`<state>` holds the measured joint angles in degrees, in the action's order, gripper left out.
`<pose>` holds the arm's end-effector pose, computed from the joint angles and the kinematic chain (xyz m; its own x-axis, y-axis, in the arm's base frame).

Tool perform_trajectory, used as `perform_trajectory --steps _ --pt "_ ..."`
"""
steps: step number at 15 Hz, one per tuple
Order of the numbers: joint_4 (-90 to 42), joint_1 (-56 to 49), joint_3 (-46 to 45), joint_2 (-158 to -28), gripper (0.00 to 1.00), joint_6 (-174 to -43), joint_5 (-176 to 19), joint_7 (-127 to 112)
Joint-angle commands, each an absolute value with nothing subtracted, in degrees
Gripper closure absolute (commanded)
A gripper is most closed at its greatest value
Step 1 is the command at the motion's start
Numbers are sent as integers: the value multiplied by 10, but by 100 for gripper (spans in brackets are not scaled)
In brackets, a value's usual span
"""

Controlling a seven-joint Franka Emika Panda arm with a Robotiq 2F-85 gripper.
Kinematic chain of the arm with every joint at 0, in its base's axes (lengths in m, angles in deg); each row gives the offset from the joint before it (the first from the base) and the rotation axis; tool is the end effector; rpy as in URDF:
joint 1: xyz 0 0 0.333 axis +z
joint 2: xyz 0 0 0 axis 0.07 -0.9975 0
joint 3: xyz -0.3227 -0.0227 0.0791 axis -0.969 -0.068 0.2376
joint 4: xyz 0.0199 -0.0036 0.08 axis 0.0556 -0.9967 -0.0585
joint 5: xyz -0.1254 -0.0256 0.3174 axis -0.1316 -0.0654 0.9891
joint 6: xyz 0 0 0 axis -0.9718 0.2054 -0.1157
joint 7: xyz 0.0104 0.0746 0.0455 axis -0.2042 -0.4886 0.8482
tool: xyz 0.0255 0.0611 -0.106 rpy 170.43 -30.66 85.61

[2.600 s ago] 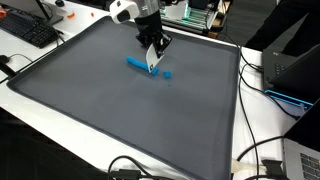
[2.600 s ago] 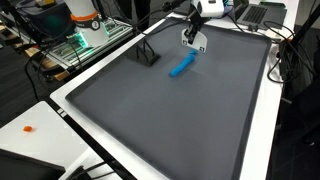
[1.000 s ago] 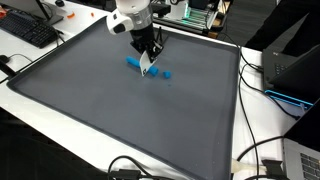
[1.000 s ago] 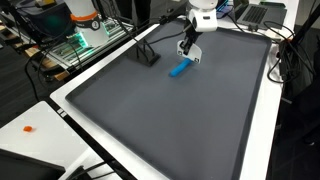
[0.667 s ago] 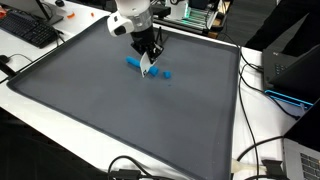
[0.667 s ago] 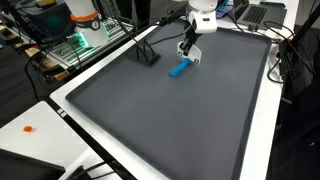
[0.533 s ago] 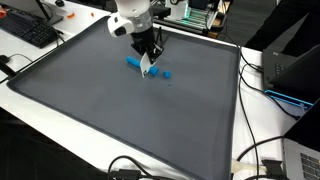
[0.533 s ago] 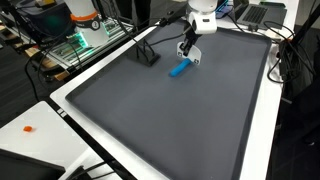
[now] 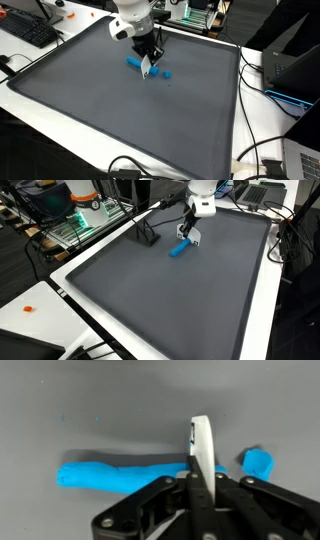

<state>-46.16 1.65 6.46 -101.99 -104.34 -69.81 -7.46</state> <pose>0.5530 0.0868 0.2563 0.9835 0.0077 -0.1809 -0.0052 -0.9975 -0.0712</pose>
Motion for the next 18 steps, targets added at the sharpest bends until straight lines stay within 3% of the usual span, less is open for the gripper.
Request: perform_trajectory --steps 1,18 --pt "-468 10 76 -1038 99 -1058 -687 -60" --pt "-469 7 78 -999 99 -1045 -687 -52"
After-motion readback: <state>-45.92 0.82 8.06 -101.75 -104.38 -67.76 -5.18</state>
